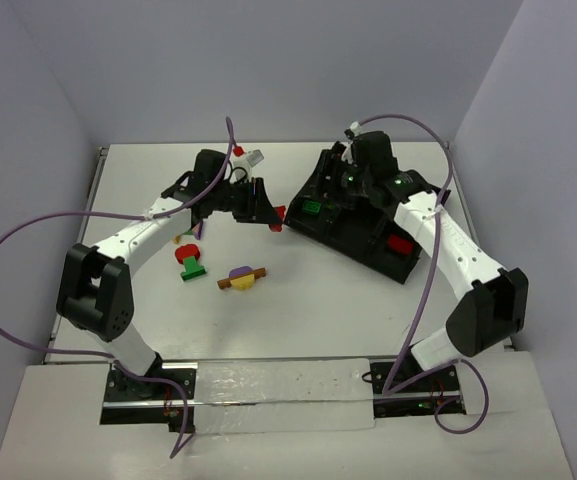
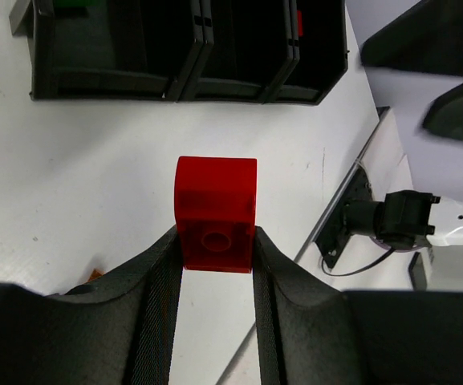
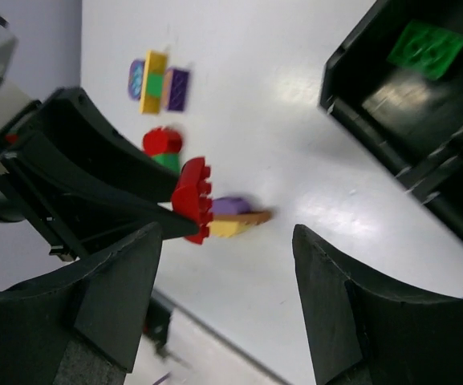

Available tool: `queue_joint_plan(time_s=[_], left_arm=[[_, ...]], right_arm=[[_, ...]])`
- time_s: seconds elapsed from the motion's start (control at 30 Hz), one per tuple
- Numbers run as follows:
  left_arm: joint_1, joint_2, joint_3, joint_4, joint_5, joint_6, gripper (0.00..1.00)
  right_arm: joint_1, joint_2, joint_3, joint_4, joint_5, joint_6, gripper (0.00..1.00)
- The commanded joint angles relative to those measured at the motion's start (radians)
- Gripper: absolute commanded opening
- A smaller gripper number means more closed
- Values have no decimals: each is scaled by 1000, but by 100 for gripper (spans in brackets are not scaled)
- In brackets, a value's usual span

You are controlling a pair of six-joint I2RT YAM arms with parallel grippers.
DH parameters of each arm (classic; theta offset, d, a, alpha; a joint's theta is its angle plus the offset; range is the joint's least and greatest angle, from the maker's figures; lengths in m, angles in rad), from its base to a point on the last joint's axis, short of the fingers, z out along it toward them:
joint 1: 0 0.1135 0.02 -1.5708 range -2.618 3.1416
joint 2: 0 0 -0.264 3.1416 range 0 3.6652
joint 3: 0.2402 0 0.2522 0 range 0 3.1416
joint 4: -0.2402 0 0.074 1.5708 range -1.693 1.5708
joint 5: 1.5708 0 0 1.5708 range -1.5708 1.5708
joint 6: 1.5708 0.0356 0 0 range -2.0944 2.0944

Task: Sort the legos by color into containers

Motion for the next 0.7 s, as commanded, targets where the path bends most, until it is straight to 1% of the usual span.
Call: queue_joint_plan(time_s=[0.0, 0.27, 0.47, 0.67], left_arm=[[-8, -23, 20, 53, 31, 96, 0], [-9, -22, 11, 71, 18, 92, 0], [-11, -19, 17, 48, 6, 107, 0], [-18, -22, 15, 30, -1, 118, 0]], right_arm=[[29, 42, -33, 59, -168, 155, 73], [59, 121, -2, 99, -165, 200, 72], [60, 178, -10, 155, -216, 232, 69], [71, 251, 38, 164, -247, 220, 67]])
